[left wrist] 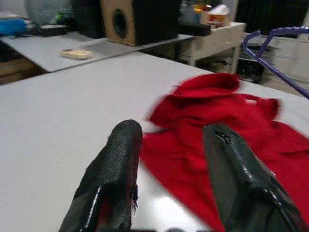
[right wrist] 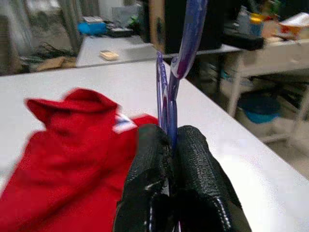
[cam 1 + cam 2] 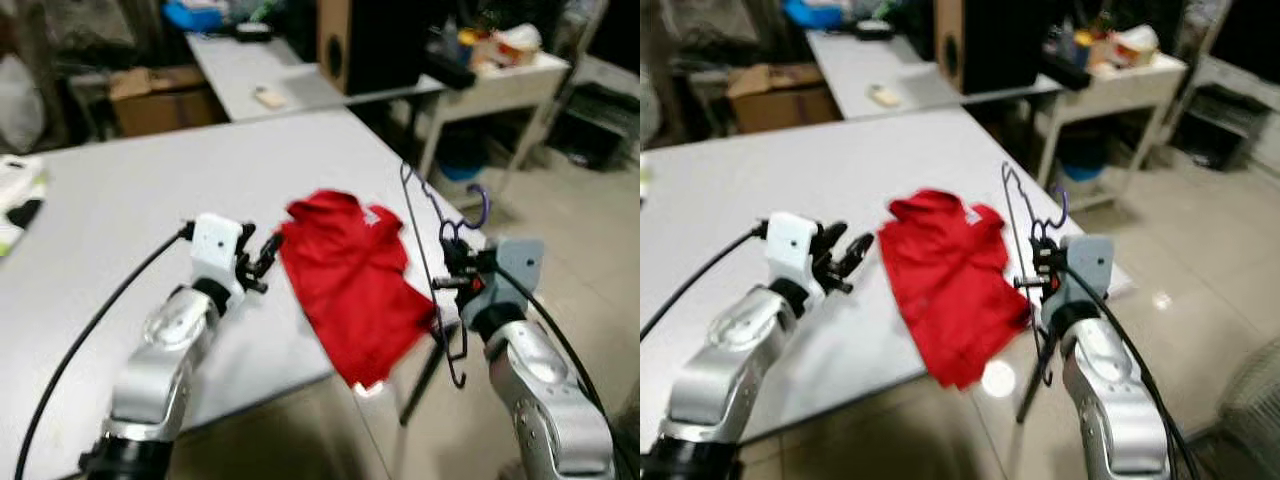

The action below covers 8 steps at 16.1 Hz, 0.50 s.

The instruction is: Hang hanger

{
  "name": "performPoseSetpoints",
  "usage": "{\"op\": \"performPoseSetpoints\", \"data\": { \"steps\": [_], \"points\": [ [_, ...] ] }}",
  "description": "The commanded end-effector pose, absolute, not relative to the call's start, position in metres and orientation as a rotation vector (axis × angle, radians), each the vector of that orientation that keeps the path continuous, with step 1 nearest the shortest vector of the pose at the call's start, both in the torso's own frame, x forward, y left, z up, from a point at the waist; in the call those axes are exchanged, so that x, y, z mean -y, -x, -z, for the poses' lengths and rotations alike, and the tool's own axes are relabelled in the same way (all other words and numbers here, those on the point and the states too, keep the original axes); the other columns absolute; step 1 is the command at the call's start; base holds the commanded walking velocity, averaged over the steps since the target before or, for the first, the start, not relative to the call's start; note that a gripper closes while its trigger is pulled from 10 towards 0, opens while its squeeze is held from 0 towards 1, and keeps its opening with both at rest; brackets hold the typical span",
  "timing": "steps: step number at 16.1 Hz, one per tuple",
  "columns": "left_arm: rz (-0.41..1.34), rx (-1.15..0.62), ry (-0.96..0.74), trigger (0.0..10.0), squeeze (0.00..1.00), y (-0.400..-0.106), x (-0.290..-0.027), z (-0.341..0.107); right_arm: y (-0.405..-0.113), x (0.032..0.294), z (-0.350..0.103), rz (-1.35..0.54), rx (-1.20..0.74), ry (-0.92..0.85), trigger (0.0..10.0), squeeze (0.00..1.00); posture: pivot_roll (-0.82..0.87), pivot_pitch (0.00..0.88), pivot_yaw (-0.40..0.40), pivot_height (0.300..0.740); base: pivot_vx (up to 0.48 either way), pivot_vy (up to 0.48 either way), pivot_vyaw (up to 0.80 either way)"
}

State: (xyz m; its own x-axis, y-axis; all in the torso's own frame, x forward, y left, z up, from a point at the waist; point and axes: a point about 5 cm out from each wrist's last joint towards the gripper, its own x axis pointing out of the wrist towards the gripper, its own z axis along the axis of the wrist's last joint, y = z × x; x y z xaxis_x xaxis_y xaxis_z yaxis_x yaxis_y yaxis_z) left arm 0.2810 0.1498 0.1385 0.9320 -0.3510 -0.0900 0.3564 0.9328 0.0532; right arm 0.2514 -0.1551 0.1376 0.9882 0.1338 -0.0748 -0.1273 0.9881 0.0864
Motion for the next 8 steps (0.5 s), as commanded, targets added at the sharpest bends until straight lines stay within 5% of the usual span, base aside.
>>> {"op": "performPoseSetpoints", "data": {
  "steps": [1, 8],
  "points": [
    [0.336, -0.081, -0.079, 10.0, 0.0, -0.2815, -0.1575, -0.1395, -0.2518, 0.1486, -0.1396, -0.152, -0.071, -0.083, 10.0, 0.0, -0.09, 0.0, -0.005, 0.74, 0.315, 0.0, 0.0],
    [0.351, -0.076, -0.086, 10.0, 0.0, -0.2809, -0.1536, -0.1391, -0.2514, 0.1491, -0.1374, -0.146, -0.085, -0.107, 10.0, 0.0, -0.09, 0.0, -0.003, 0.74, 0.04, 0.073, 0.0]
  ]
}}
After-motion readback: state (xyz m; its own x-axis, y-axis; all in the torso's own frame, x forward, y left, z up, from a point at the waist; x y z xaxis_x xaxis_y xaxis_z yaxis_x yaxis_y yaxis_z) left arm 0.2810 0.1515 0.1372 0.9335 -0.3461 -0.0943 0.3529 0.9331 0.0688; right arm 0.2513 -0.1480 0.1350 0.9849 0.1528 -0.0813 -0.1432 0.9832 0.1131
